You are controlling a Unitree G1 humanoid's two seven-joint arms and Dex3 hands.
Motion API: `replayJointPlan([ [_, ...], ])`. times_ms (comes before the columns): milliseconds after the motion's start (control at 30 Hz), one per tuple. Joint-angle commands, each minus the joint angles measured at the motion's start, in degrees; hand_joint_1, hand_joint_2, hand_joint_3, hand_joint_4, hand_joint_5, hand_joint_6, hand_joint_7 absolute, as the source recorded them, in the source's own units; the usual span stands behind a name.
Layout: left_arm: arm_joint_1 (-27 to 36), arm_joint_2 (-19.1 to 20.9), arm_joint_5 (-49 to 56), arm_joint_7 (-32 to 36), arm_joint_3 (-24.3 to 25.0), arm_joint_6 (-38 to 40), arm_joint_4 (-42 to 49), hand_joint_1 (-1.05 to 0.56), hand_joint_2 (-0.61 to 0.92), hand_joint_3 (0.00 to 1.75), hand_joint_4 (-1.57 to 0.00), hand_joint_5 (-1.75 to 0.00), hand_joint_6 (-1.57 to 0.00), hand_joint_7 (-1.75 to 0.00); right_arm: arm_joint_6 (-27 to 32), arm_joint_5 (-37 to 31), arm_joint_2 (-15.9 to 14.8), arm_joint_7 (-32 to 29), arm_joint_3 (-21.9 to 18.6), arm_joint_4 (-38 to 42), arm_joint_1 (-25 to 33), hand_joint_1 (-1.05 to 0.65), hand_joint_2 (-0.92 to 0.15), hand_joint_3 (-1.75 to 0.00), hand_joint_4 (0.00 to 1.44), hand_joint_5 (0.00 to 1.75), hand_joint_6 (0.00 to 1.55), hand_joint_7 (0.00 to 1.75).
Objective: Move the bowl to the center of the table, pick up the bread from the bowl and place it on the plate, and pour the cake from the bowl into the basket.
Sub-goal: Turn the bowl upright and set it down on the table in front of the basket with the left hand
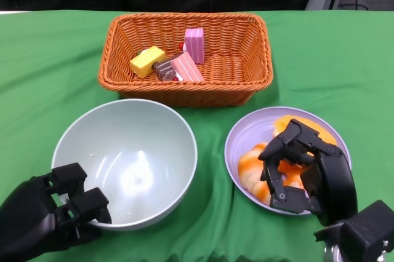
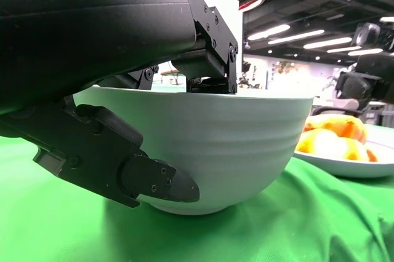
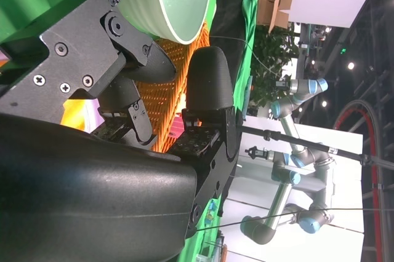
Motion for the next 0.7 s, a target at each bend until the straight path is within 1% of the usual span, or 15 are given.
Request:
replayJointPlan([
  [33,-1.6,0.1,-1.3,1.9,-1.4,-0.7,1.6,-0.04,0.85,0.44,-0.68,-1.75,-0.61,-1.57,0.0,0.3,-0.5,-0.4,-0.4,-0.6,0.8,0.01,-0.43,-1.27,0.82,1.65,0.71,1.38],
  [233,-2.9,-1.7,-2.6,1.9,-2.3,-1.1,3.1,-0.05,0.82,0.43,-0.70,-1.75,-0.56,-1.66,0.0,0.6,-0.3,-0.3,-0.4,-0.7,0.9,-0.01,-0.43,-1.25,0.82,1.65,0.72,1.38],
  [367,-3.4,-2.4,-3.3,1.9,-3.2,-1.2,3.2,-0.07,0.80,0.42,-0.69,-1.75,-0.55,-1.64,-0.3,0.9,-0.2,-0.2,-0.3,-0.6,0.9,0.00,-0.43,-1.26,0.82,1.65,0.71,1.39],
  [500,-3.6,-2.7,-3.6,1.9,-3.7,-1.5,3.0,-0.07,0.79,0.42,-0.68,-1.75,-0.54,-1.63,-0.2,0.0,-0.3,-0.9,-0.3,-0.8,1.0,-0.01,-0.43,-1.25,0.83,1.64,0.71,1.38],
  [700,-3.9,-3.4,-4.4,1.3,-4.6,-1.8,3.7,-0.12,0.79,0.41,-0.68,-1.75,-0.55,-1.62,-0.1,0.1,-0.3,-1.0,-0.1,-0.6,0.9,-0.03,-0.42,-1.25,0.82,1.65,0.72,1.38],
])
